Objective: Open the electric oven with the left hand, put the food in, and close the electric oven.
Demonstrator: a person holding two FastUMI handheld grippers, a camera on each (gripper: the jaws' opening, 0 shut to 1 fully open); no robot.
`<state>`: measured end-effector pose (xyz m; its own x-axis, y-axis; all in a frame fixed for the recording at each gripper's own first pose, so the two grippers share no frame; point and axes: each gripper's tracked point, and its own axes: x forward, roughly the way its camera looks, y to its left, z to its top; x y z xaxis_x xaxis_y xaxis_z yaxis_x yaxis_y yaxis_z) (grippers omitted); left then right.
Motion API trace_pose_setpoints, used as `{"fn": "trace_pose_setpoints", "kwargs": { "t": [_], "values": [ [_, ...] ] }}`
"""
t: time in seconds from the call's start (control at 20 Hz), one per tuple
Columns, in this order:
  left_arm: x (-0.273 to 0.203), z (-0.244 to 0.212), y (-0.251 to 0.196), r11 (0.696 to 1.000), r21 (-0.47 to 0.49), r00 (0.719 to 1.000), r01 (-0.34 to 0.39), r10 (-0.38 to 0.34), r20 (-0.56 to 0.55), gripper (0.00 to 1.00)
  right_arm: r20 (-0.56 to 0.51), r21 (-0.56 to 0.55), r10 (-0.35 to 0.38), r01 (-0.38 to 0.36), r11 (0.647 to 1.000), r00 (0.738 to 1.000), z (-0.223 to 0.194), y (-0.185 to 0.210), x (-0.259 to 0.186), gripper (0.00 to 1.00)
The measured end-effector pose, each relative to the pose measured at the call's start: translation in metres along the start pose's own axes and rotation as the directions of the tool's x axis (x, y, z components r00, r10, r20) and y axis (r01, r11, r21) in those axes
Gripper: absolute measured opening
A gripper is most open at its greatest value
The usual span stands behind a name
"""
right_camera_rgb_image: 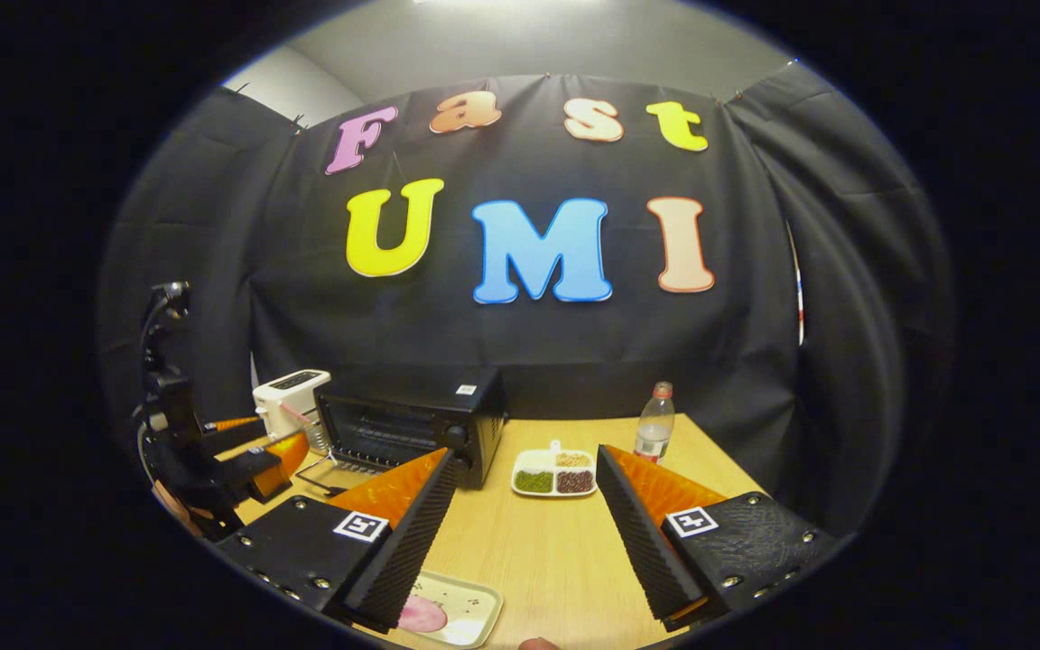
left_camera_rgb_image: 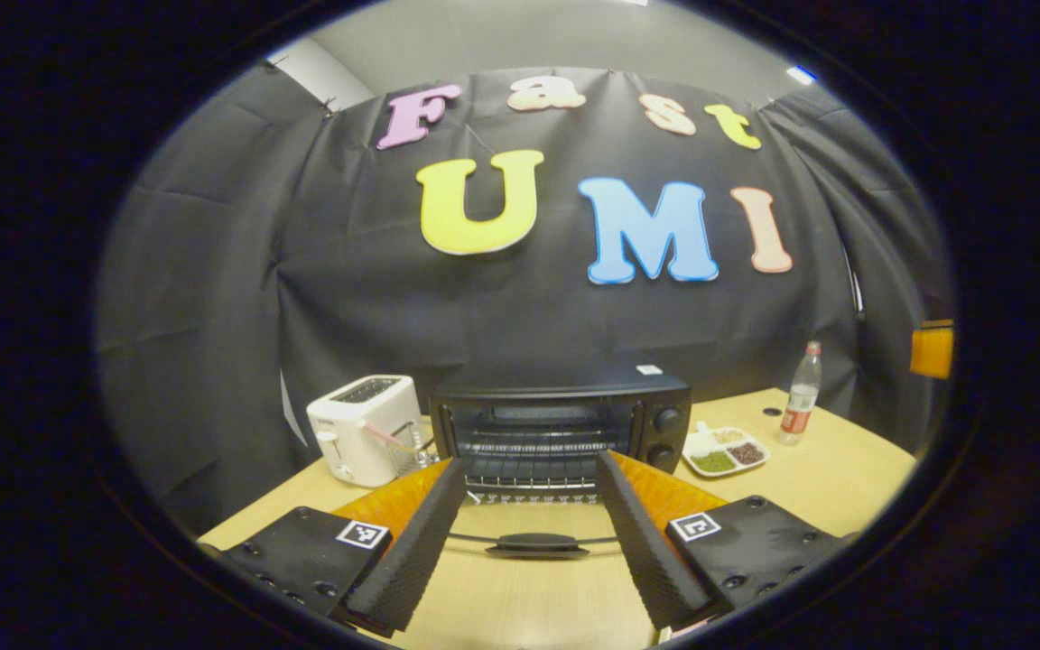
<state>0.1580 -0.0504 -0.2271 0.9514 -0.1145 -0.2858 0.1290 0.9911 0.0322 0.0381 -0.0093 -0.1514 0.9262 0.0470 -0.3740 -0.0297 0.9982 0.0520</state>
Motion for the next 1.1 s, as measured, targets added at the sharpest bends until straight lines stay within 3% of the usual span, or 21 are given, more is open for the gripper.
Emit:
{"fn": "trace_pose_setpoints", "kwargs": {
  "t": [0.25,0.4,0.55,0.8,1.0,1.1],
  "values": [
    [-0.042,0.056,0.011,1.0,-0.018,0.996,-0.018,0.019,0.091,0.98,-0.155,0.048,0.113,-0.107,0.993,0.981,-0.042,0.016,0.0,0.96],
    [-0.065,0.08,0.018,0.999,-0.013,0.99,-0.036,0.038,0.134,1.0,-0.252,0.1,0.186,-0.165,0.981,0.95,-0.07,0.025,0.002,0.96],
    [-0.085,0.091,0.023,0.998,0.0,0.986,-0.057,0.056,0.155,1.0,-0.359,0.205,0.256,-0.192,0.96,0.898,-0.102,0.035,0.0,0.98],
    [-0.108,0.092,0.035,0.996,-0.018,0.985,-0.084,0.086,0.15,1.0,-0.511,0.318,0.341,-0.195,0.928,0.789,-0.149,0.046,-0.005,0.98],
    [-0.123,0.091,0.048,0.992,-0.039,0.981,-0.118,0.122,0.149,1.0,-0.601,0.384,0.385,-0.17,0.908,0.7,-0.181,0.052,-0.008,0.99],
    [-0.128,0.09,0.053,0.991,-0.046,0.98,-0.13,0.135,0.148,1.0,-0.632,0.397,0.388,-0.15,0.905,0.671,-0.193,0.051,-0.006,0.98]
  ]
}}
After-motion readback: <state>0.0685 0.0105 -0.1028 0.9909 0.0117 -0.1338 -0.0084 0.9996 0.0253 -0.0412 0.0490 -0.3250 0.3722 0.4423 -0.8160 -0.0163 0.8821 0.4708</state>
